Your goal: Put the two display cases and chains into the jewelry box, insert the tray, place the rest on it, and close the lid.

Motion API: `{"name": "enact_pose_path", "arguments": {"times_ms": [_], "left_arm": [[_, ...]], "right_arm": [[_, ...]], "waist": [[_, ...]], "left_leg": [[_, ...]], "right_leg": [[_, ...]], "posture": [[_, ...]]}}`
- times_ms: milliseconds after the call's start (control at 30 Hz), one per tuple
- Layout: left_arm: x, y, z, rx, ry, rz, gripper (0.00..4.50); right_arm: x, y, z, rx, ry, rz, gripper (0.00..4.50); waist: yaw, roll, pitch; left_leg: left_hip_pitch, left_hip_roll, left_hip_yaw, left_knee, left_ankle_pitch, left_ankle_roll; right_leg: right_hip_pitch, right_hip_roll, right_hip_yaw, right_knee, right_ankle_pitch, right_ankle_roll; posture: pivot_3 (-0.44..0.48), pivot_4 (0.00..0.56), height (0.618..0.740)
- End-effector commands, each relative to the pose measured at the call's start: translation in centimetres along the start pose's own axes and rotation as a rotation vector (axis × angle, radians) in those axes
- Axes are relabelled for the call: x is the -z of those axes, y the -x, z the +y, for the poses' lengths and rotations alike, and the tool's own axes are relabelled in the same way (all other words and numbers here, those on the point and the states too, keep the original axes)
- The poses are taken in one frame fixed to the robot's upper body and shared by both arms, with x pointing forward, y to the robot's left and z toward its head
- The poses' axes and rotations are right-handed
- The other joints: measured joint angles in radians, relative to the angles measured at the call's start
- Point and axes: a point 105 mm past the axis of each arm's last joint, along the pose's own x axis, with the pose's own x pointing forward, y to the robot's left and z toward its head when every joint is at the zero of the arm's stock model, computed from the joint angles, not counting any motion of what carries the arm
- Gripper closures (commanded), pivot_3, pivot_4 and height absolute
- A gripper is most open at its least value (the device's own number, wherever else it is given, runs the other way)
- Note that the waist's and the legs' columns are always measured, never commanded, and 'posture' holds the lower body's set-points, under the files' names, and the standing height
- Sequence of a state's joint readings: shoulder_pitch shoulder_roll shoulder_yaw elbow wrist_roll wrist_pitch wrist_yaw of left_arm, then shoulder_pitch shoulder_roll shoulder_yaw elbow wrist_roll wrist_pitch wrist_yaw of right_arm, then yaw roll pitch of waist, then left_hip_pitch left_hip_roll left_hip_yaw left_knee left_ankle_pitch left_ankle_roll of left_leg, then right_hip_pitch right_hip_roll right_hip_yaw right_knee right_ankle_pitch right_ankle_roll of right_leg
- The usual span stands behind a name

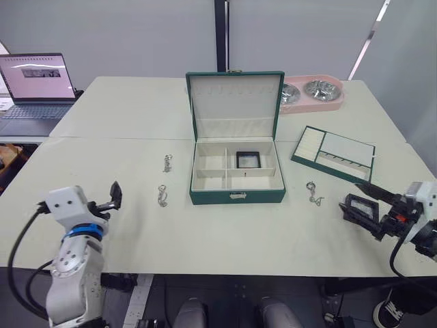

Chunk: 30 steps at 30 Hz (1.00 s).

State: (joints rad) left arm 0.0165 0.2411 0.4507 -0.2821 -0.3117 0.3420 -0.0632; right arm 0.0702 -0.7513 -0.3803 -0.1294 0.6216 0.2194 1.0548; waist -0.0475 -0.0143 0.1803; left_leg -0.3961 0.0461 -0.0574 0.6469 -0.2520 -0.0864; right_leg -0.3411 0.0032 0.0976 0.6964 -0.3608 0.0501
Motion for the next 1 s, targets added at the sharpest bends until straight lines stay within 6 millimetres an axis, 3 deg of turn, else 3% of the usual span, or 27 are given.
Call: {"name": "enact_pose_path", "arguments": {"times_ms": [33,167,300,667,1000], "left_arm": [[-1.1,0.3,-0.6,-0.012,-0.021,-0.054,0.05],[-0.1,0.9,-1.3,0.001,-0.010,-0.030,0.05],[0.3,1.2,-3.7,0.088,-0.003,-0.023,0.05],[1.8,0.9,-8.3,0.286,-0.004,0.040,0.05],[3.7,-0.4,-8.6,0.290,-0.059,0.159,0.05]], "right_arm": [[-1.6,-0.7,1.6,-0.093,0.029,-0.017,0.00],[-1.9,-1.8,3.6,-0.181,0.042,-0.012,0.00],[-1.9,-2.7,5.2,-0.252,0.070,0.007,0.00],[-2.0,-3.7,6.7,-0.292,0.086,-0.003,0.00],[-2.2,-4.0,6.7,-0.270,0.086,-0.007,0.00]], "waist": [[0.001,0.000,0.000],[0.002,0.000,0.000],[0.011,0.000,0.000],[0.016,-0.001,0.000],[0.016,-0.001,0.000]], "left_leg": [[0.000,0.000,0.000,0.000,0.000,0.000],[0.000,0.000,0.000,0.000,0.000,0.000],[0.000,0.000,0.000,0.000,0.000,0.000],[0.000,0.000,0.000,0.000,0.000,0.000],[0.000,0.000,0.000,0.000,0.000,0.000]], "right_leg": [[0.000,0.000,0.000,0.000,0.000,0.000],[0.000,0.000,0.000,0.000,0.000,0.000],[0.000,0.000,0.000,-0.001,0.000,0.000],[0.000,0.000,0.000,-0.001,0.000,0.000],[0.000,0.000,0.000,-0.001,0.000,0.000]], "posture": [[0.000,0.150,0.740],[0.000,0.150,0.740],[0.000,0.150,0.740],[0.000,0.150,0.740],[0.000,0.150,0.740]]}}
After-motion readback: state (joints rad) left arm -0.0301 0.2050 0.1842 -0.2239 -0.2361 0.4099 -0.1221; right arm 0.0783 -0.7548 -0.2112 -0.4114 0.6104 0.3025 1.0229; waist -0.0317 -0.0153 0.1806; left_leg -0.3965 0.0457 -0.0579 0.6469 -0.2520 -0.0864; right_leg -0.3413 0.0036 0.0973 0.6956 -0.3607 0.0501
